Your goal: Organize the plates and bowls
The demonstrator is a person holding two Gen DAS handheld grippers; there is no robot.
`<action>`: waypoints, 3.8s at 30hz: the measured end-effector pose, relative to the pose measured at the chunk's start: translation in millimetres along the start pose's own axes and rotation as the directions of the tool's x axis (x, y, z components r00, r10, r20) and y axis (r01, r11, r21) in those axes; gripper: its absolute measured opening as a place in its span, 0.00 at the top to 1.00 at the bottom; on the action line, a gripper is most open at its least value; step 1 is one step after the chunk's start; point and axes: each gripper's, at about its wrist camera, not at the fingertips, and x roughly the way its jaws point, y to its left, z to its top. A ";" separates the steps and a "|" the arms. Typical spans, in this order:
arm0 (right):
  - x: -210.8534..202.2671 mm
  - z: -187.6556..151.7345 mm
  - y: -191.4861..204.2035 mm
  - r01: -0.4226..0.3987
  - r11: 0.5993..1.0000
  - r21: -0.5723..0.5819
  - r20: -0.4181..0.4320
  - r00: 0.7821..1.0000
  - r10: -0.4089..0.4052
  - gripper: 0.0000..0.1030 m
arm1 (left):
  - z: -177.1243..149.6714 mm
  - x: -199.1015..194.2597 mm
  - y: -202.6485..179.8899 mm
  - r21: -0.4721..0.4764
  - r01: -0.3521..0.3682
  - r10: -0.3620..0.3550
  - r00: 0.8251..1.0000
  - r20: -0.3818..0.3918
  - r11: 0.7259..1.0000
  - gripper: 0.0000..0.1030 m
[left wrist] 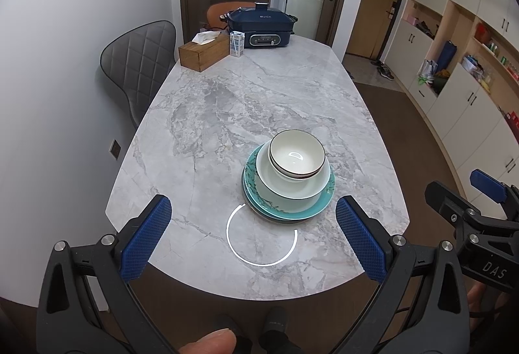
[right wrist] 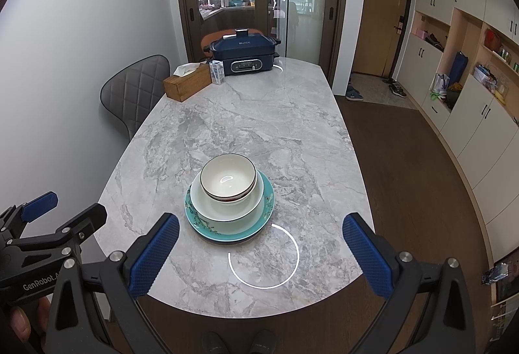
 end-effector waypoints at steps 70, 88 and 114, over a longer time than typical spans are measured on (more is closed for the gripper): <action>0.3 -0.9 -1.9 -0.008 1.000 -0.009 -0.019 1.000 0.008 0.00 | -1.9 11.9 8.2 0.012 -0.010 0.010 1.000 -0.016 1.000 0.01; 1.1 1.8 -3.2 -0.009 1.000 -0.010 -0.022 1.000 0.008 0.00 | 3.3 14.5 13.8 0.011 -0.004 0.004 1.000 -0.006 1.000 0.00; 1.3 2.8 -3.9 -0.011 1.000 -0.011 -0.024 1.000 0.010 0.00 | 6.1 15.2 18.2 0.014 0.014 -0.014 1.000 -0.027 1.000 0.01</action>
